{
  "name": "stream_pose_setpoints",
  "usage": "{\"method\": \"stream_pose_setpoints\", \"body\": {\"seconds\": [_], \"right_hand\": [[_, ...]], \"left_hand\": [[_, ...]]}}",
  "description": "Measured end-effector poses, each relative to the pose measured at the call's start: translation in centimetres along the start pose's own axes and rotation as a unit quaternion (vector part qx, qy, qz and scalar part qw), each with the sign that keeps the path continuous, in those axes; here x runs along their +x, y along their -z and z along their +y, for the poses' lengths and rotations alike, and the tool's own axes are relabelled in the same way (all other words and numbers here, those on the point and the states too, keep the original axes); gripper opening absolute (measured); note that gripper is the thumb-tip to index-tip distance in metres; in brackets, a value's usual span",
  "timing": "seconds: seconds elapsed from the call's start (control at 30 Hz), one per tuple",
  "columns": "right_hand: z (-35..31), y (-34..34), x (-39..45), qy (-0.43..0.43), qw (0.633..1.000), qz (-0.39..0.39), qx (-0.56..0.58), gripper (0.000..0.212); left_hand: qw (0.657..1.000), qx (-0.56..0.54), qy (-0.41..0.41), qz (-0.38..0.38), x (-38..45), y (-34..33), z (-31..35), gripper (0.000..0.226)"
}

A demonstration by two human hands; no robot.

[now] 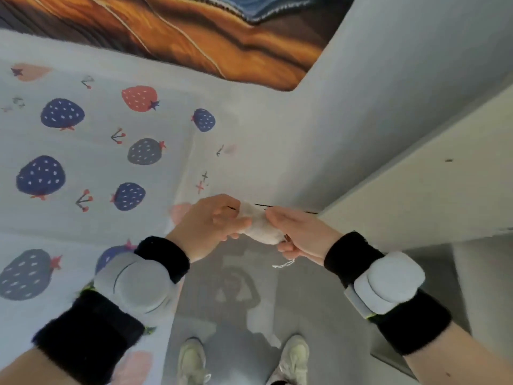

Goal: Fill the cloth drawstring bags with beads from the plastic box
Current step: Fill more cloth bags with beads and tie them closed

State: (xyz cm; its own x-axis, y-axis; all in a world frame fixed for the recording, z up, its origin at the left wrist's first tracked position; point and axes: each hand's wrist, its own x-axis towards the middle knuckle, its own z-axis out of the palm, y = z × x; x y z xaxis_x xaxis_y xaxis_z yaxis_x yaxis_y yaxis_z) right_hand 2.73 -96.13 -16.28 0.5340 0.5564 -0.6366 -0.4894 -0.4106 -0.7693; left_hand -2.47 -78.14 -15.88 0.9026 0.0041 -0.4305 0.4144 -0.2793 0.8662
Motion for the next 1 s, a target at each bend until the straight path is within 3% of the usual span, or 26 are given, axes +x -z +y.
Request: {"method": "stream_pose_setpoints", "body": {"seconds": [0.13, 0.27, 0.37, 0.5, 0.57, 0.73, 0.83, 0.93, 1.0], "right_hand": [[3.2, 4.8, -4.1, 0.022, 0.991, 0.077, -0.109, 0.035], [5.8, 9.7, -7.8, 0.067, 0.973, 0.107, -0.195, 0.027], [8.0, 12.9, -9.7, 0.053, 0.956, 0.125, -0.262, 0.018], [11.1, 15.9, -11.1, 0.008, 0.923, 0.110, -0.370, 0.037], [12.1, 17.0, -11.3, 0.004, 0.921, 0.091, -0.378, 0.037], [16.5, 19.7, -11.8, -0.028, 0.938, 0.093, -0.332, 0.028], [20.4, 20.4, -10.1, -0.038, 0.955, 0.134, -0.264, 0.013], [26.7, 20.9, -7.0, -0.091, 0.966, 0.220, -0.098, 0.019], [31.6, 21.1, -5.0, -0.148, 0.951, 0.259, 0.081, 0.020]], "left_hand": [[0.998, 0.041, 0.004, -0.056, 2.3, -6.7, 2.2, 0.059], [0.991, 0.079, 0.035, -0.098, 4.6, -12.1, 3.9, 0.037], [0.985, 0.101, 0.059, -0.125, 6.0, -15.9, 4.6, 0.038], [0.979, 0.118, 0.109, -0.124, 7.5, -21.0, 4.6, 0.039], [0.975, 0.119, 0.137, -0.125, 8.3, -22.5, 4.4, 0.038], [0.967, 0.130, 0.160, -0.150, 9.6, -27.6, 3.0, 0.027], [0.966, 0.112, 0.171, -0.155, 10.6, -29.3, 2.0, 0.019], [0.964, 0.113, 0.175, -0.167, 12.1, -31.2, -0.5, 0.015], [0.962, 0.119, 0.181, -0.169, 13.2, -32.8, -3.3, 0.015]]}}
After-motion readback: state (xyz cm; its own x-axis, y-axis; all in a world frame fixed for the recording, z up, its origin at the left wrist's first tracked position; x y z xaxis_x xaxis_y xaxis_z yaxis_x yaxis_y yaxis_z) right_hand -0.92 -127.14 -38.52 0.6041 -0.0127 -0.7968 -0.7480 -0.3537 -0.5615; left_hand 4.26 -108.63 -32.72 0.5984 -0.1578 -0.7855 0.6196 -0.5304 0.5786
